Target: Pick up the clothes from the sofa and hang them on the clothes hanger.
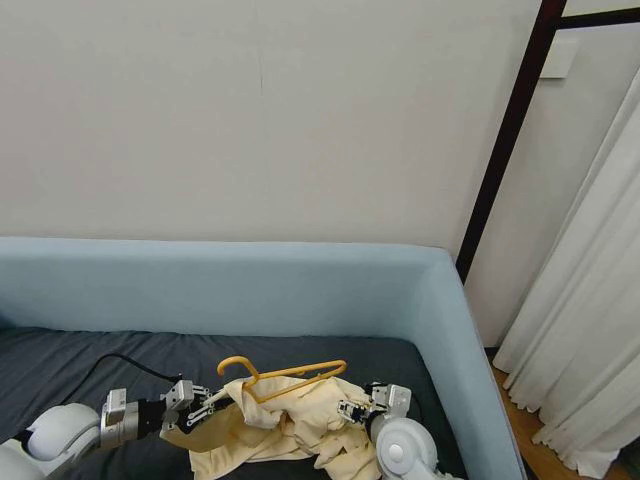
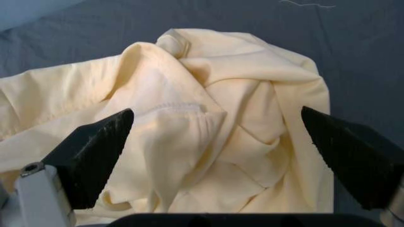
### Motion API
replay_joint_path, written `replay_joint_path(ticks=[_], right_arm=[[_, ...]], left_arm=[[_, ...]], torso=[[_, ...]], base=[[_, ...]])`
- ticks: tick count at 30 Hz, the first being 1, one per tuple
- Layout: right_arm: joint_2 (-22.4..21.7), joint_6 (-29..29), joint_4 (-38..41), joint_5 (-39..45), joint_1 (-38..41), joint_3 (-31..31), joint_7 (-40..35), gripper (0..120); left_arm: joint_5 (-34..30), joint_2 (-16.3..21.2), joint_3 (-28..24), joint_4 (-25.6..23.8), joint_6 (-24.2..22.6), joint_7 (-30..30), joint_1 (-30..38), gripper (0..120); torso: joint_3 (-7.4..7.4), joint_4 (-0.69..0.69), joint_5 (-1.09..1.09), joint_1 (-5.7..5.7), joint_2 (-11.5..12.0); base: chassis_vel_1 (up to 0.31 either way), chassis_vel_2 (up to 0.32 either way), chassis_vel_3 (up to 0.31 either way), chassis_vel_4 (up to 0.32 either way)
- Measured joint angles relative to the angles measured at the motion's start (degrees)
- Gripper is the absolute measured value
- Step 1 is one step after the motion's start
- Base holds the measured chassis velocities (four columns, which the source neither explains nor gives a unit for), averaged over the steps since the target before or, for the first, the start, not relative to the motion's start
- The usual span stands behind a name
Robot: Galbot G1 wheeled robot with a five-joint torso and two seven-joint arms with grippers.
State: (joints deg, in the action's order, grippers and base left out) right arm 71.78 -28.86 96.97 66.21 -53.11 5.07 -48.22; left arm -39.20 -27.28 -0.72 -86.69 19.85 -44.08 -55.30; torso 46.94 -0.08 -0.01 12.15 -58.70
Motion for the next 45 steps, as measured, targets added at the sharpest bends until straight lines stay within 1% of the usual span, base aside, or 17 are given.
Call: replay_joint_path(ticks=[3,5,8,9,13,14,17,18,22,23,24,27,30,31,34,38,45], right_arm=[[0.24,-0.02,-0.51,-0.21,0.26,0.73,0.0,98],[0.49,-0.07,-1.04,-0.56,0.35,1.14,0.11,92],[0.55,-0.21,-1.68,-1.01,0.38,1.42,0.65,77],[0.55,-0.21,-1.68,-1.01,0.38,1.42,0.65,77],[0.87,-0.5,-2.05,-1.37,0.2,1.29,1.62,59],[0.87,-0.5,-2.05,-1.37,0.2,1.29,1.62,59],[0.62,-0.79,-1.28,-1.15,-0.3,2.15,1.98,45],[0.62,-0.79,-1.28,-1.15,-0.3,2.15,1.98,45],[0.94,-0.9,-0.83,-1.16,-0.59,2.52,2.43,29],[0.97,-0.9,-0.78,-1.17,-0.63,2.63,2.53,22],[0.97,-0.9,-0.78,-1.17,-0.63,2.63,2.53,22],[0.98,-0.9,-0.73,-1.41,-0.66,2.73,2.66,11],[0.98,-0.88,-0.73,-1.47,-0.67,2.73,2.67,10],[0.97,-0.85,-0.74,-1.58,-0.68,2.73,2.7,1],[0.48,-0.48,-0.68,-2.9,-0.92,2.78,3.25,0],[-2.62,1.11,2.01,-9.43,-2.46,2.93,6.6,0],[-7.04,4.29,7.25,-15.44,-3.54,2.52,10.81,0]], left_arm=[[0.06,-0.22,-0.36,0.28,-0.07,-0.01,0.53,1],[0.17,-0.43,-0.81,0.73,-0.11,-0.15,1.09,1],[0.18,-0.61,-1.71,1.32,-0.16,-0.34,2.18,1],[0.18,-0.61,-1.71,1.32,-0.16,-0.34,2.18,1],[0.42,-1.52,-2.73,2.19,-0.23,-0.49,3.41,1],[0.42,-1.52,-2.73,2.19,-0.23,-0.49,3.41,1],[0.43,-2.36,-2.8,2.34,-0.44,-0.51,3.61,1],[0.43,-2.36,-2.8,2.34,-0.44,-0.51,3.61,1],[0.46,-2.5,-3.08,3.03,-0.46,-0.54,4.02,1],[0.46,-2.48,-3.11,3.23,-0.45,-0.56,4.14,1],[0.46,-2.48,-3.11,3.23,-0.45,-0.56,4.14,1],[0.43,-2.53,-3.13,3.69,-0.42,-0.59,4.29,1],[0.43,-2.55,-3.13,3.74,-0.42,-0.6,4.29,1],[0.42,-2.59,-3.14,3.84,-0.41,-0.62,4.29,1],[0.42,-2.65,-3.18,4.04,-0.24,-0.65,4.28,1],[0.37,-2.8,-2.84,4.27,0.38,-0.71,4.34,1],[-0.29,-2.46,-2.02,4.82,1.0,-1.29,5.55,1]], torso=[[0.0,0.0,0.0,0.0,0.0],[0.0,0.0,0.0,0.0,0.0],[0.0,0.0,0.0,0.0,0.0],[0.0,0.0,0.0,0.0,0.0],[0.0,-0.01,0.01,0.0,0.0],[0.0,-0.01,0.01,0.0,0.0],[0.0,-0.01,0.0,0.0,0.0],[0.0,-0.01,0.0,0.0,0.0],[0.0,0.0,0.0,0.0,0.0],[0.0,0.0,0.0,0.0,0.0],[0.0,0.0,0.0,0.0,0.0],[0.0,0.0,0.0,0.0,0.0],[0.0,0.0,0.0,0.0,0.0],[0.0,0.0,0.0,0.0,0.0],[0.0,0.0,0.0,0.0,0.0],[0.0,-0.01,0.01,0.0,0.0],[0.0,-0.01,0.01,0.0,0.0]], base=[[0.0,0.0,0.0,0.0],[0.0,0.0,0.0,0.0],[0.0,0.0,0.0,0.0],[0.0,0.0,0.0,0.0],[0.0,0.0,0.0,0.0],[0.0,0.0,0.0,0.0],[0.0,0.0,0.0,0.0],[0.0,0.0,0.0,0.0],[0.0,0.0,0.0,0.0],[0.0,0.0,0.0,0.0],[0.0,0.0,0.0,0.0],[0.0,0.0,0.0,0.0],[0.0,0.0,0.0,0.0],[0.0,0.0,0.0,0.0],[0.0,0.0,0.0,0.0],[0.0,0.0,0.0,0.0],[0.0,0.0,0.0,0.0]])
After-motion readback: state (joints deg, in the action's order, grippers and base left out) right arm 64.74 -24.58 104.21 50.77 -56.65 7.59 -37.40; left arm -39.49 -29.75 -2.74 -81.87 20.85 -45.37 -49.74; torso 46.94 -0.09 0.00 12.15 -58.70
